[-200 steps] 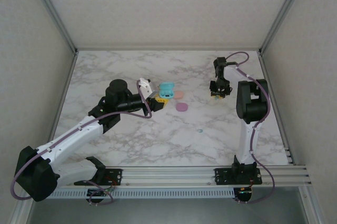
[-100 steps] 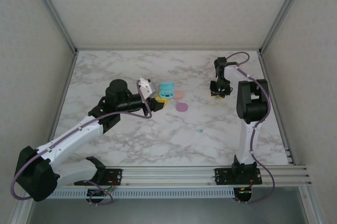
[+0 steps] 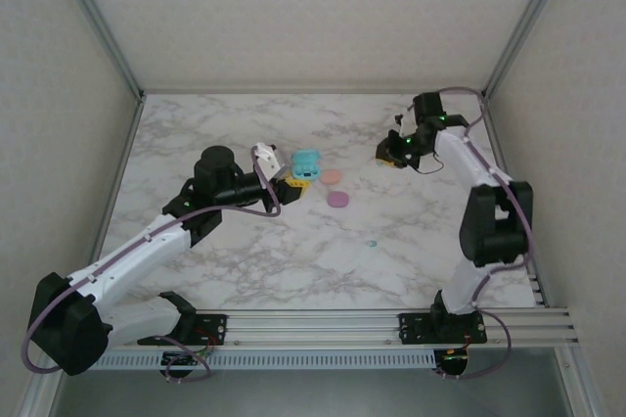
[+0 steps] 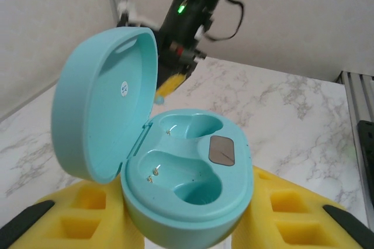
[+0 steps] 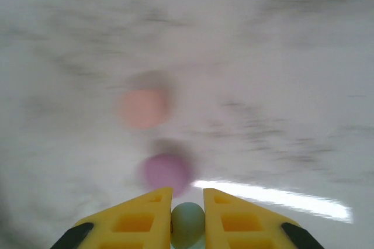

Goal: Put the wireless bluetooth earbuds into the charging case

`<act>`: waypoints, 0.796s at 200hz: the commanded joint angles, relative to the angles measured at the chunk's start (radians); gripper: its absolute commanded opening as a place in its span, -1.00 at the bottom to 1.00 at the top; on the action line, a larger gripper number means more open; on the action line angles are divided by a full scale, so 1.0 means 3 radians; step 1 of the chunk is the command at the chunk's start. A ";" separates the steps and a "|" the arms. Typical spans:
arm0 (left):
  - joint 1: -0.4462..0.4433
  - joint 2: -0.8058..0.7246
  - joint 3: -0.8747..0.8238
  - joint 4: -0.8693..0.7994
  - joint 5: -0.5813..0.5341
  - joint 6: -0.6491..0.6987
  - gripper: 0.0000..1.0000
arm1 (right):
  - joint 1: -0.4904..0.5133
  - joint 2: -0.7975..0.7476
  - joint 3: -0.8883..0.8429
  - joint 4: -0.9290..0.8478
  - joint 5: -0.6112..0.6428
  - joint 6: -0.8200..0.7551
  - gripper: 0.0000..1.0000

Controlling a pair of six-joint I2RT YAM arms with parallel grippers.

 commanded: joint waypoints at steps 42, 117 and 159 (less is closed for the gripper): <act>0.0265 0.0182 0.0115 0.0336 0.0214 -0.0101 -0.40 | 0.0073 -0.0619 -0.0308 0.0891 -0.2292 0.0871 -0.64; 0.0232 0.0364 0.0202 0.0494 0.0289 -0.0047 -0.40 | 0.0297 -0.0842 -0.0199 0.0960 -0.2207 0.1123 -0.63; 0.0148 0.0379 0.0228 0.0484 0.0329 0.0015 -0.40 | 0.0607 -0.0918 -0.0068 0.0940 -0.1803 0.0980 -0.63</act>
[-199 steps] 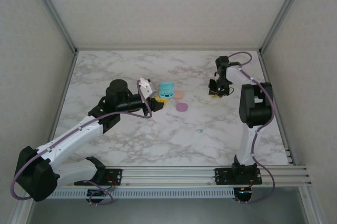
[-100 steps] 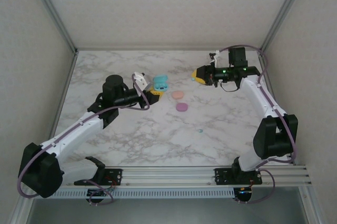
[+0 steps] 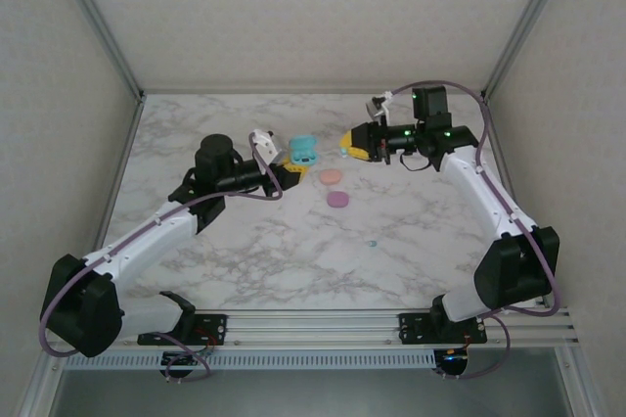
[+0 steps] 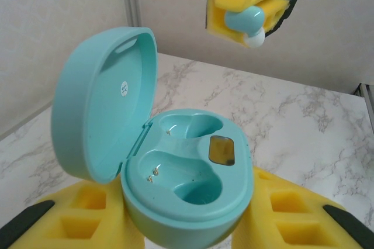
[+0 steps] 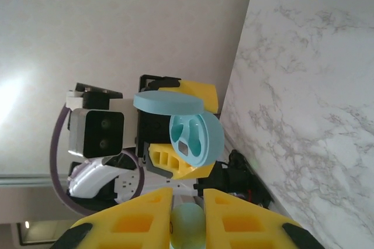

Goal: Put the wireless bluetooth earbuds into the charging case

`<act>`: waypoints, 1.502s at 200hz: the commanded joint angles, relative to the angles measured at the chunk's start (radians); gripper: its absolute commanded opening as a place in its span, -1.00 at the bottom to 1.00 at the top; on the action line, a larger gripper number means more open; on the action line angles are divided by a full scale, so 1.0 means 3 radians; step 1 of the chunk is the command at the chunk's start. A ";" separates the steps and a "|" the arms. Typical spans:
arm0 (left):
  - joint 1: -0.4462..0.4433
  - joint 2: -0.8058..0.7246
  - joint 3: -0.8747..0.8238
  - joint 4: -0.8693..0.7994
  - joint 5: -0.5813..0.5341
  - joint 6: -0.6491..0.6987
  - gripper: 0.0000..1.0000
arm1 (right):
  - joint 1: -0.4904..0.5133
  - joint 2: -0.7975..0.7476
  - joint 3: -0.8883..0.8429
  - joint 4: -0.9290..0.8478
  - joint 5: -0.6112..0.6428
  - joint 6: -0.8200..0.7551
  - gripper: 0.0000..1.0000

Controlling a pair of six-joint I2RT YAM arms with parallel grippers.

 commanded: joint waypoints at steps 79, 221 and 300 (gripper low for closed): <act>-0.0175 0.0008 0.0145 0.0086 0.0166 0.0038 -0.40 | 0.0545 -0.0124 0.0198 0.0143 0.0589 -0.0233 -0.62; -0.0254 -0.0004 0.0187 0.0079 0.0188 -0.0012 -0.40 | 0.0700 -0.0249 0.0085 0.0273 0.1110 -0.0233 -0.62; -0.0269 -0.0008 0.0187 0.0135 0.0170 -0.0058 -0.40 | 0.0768 -0.0289 0.0126 0.0061 0.1451 -0.0418 -0.48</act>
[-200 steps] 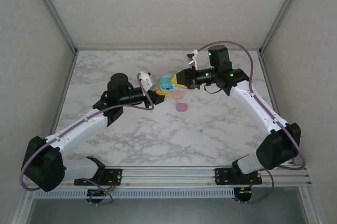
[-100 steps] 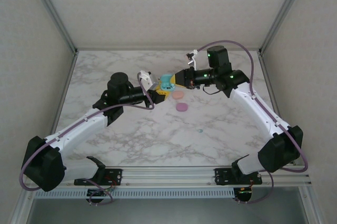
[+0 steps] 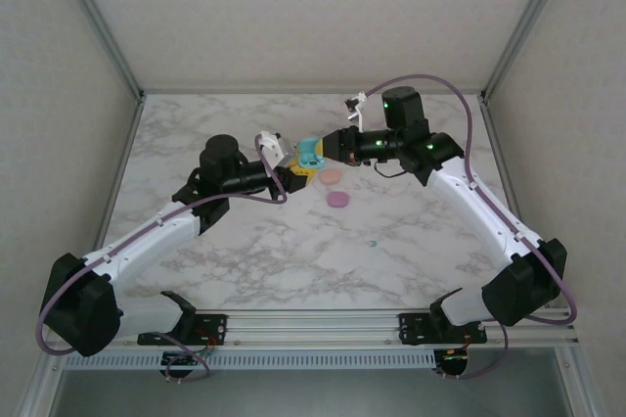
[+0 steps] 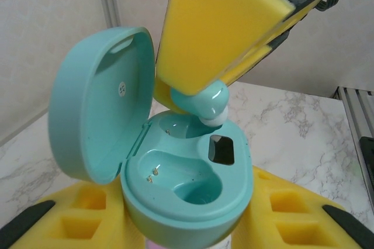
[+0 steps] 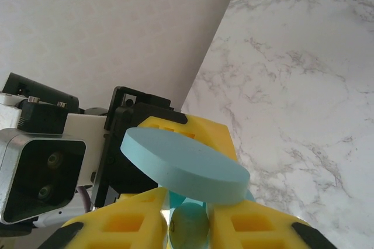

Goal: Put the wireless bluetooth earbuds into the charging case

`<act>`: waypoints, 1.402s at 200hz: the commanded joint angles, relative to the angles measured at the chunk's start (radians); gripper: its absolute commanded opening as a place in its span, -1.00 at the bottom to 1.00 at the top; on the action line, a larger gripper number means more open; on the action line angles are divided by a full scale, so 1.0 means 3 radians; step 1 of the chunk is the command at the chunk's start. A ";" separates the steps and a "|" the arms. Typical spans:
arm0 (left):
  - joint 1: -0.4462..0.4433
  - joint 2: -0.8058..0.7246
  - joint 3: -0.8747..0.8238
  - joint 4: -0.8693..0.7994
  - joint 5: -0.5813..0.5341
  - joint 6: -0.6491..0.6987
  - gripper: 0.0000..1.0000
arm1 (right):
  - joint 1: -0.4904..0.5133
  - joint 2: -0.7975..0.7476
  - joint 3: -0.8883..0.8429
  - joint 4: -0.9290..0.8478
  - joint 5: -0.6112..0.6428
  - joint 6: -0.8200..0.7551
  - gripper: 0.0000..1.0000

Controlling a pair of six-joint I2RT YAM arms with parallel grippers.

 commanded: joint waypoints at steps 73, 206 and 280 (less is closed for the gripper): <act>-0.0089 -0.0013 0.0134 0.0131 0.0128 -0.0072 -0.40 | 0.0030 -0.0025 0.0166 -0.0305 0.0298 -0.0306 -0.49; -0.0089 -0.0022 0.0103 0.0095 0.0054 -0.0054 -0.41 | 0.0032 -0.0197 0.0372 -0.0618 0.0450 -0.0496 -0.28; -0.0089 -0.0220 -0.0078 0.0061 -0.0119 -0.0083 -0.41 | -0.0219 -0.0999 -0.0244 -0.1231 0.2345 -0.0358 -0.21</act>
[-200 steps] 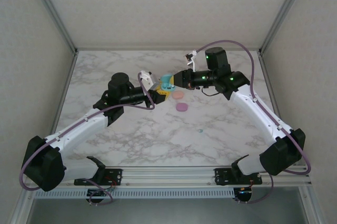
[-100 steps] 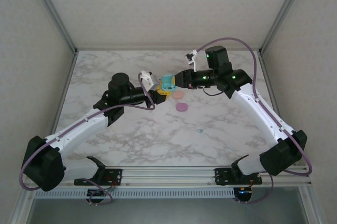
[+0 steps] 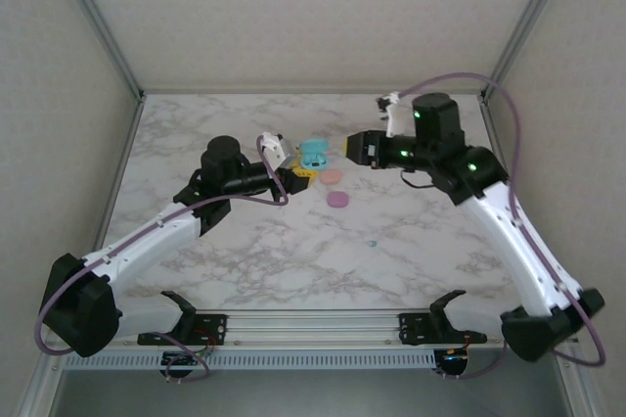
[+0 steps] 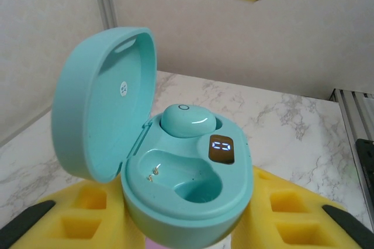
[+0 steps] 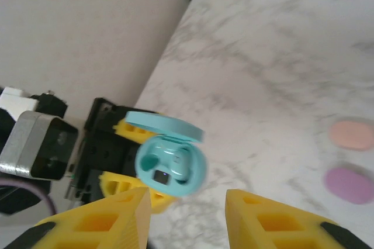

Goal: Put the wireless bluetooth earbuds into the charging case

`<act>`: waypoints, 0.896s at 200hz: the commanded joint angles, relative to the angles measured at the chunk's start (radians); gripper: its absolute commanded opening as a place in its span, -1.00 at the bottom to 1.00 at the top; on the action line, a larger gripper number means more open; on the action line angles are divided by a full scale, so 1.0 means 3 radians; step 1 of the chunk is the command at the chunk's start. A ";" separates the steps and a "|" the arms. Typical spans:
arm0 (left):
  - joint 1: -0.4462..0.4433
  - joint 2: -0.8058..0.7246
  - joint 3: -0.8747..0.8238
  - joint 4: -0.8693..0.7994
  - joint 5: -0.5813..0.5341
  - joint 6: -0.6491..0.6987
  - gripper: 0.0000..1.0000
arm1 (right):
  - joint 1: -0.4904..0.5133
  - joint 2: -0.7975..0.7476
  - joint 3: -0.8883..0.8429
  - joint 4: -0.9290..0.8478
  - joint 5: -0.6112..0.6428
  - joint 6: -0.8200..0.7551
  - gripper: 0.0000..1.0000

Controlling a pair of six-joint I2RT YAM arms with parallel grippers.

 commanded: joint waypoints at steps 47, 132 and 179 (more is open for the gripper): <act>-0.0033 -0.0419 -0.0197 -0.0011 -0.0166 -0.0081 -0.41 | -0.0748 -0.0066 -0.1483 -0.0461 0.0471 0.0584 -0.21; -0.0037 -0.0476 -0.0195 -0.0042 -0.0183 -0.0054 -0.41 | -0.0283 0.0525 -0.2324 0.0105 0.0128 0.1130 -0.07; -0.0035 -0.0474 -0.0187 -0.0099 -0.0191 -0.0031 -0.41 | -0.0160 0.0895 -0.2187 0.0207 0.0286 0.1138 -0.08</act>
